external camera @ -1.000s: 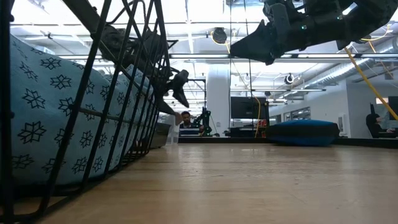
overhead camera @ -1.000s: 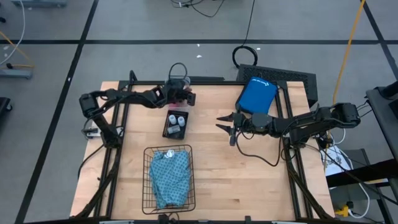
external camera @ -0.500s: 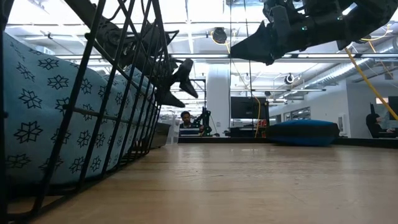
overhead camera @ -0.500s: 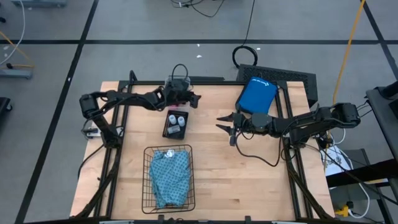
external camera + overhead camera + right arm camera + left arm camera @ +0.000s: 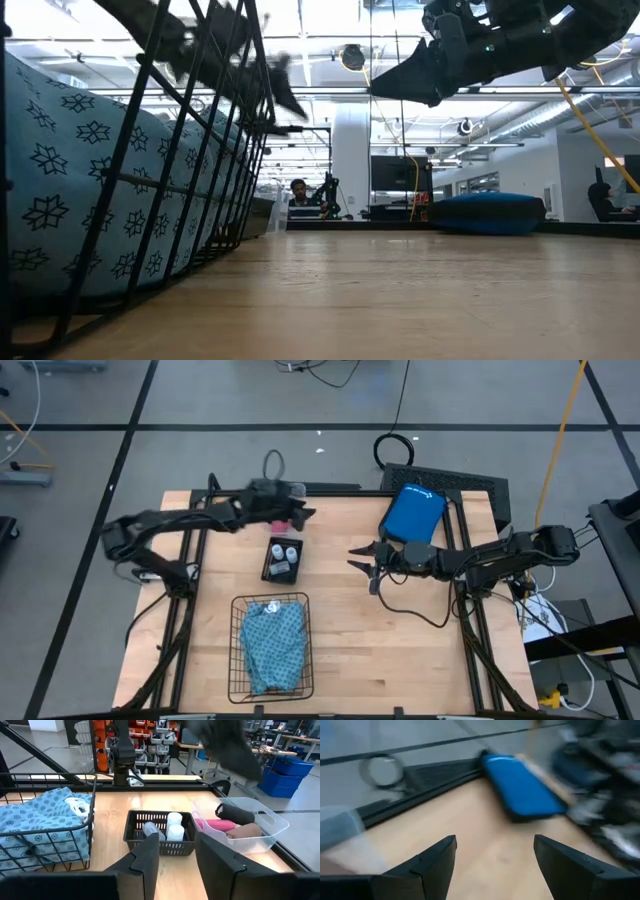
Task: Pick & place medical supplies in basket/bin
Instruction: Return to Home Position
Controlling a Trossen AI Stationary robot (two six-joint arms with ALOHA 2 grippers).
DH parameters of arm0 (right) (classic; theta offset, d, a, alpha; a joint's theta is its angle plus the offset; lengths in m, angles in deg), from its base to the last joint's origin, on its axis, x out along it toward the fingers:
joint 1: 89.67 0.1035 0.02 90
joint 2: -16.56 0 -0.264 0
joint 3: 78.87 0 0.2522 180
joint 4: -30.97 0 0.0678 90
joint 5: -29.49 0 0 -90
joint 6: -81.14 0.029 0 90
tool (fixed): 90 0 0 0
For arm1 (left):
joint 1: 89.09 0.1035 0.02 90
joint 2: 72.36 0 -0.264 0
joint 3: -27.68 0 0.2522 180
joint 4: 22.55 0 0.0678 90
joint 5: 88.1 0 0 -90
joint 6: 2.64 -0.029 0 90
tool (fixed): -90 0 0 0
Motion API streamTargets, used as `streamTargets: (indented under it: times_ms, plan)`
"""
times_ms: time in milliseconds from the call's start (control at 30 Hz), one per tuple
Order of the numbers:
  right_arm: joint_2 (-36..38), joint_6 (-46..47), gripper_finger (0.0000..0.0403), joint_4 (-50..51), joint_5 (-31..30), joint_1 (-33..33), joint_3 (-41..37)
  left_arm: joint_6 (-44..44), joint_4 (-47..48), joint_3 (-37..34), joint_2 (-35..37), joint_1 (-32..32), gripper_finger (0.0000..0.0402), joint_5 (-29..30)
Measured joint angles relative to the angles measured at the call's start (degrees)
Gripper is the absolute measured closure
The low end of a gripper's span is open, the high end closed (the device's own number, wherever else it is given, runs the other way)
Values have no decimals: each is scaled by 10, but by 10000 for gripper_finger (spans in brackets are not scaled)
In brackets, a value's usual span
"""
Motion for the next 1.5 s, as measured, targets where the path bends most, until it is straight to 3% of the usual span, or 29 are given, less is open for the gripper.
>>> streamTargets:
  times_ms: [100,200,333,467,567,800,1033,1200,1500]
  plan:
    - [0,-1,287,5,0,0,0,-28,74,0,87,13,128,-79]
    - [0,-1,287,10,0,0,0,-108,174,0,186,21,128,-105]
    - [15,-1,287,28,0,0,0,-209,324,0,303,20,128,-88]
    - [56,0,287,78,0,0,0,-205,449,0,407,21,128,-30]
    - [102,0,287,122,0,0,0,-204,493,-10,476,17,128,5]
    - [225,-8,287,218,0,0,0,-242,434,-124,635,-4,128,8]
    - [305,-96,287,317,0,0,0,-226,315,-280,759,-17,128,-8]
    - [352,-58,286,344,-27,-1,0,-174,233,-367,796,-18,128,-22]
    - [414,-16,288,391,-30,-1,-8,-146,98,-466,799,-18,128,-87]
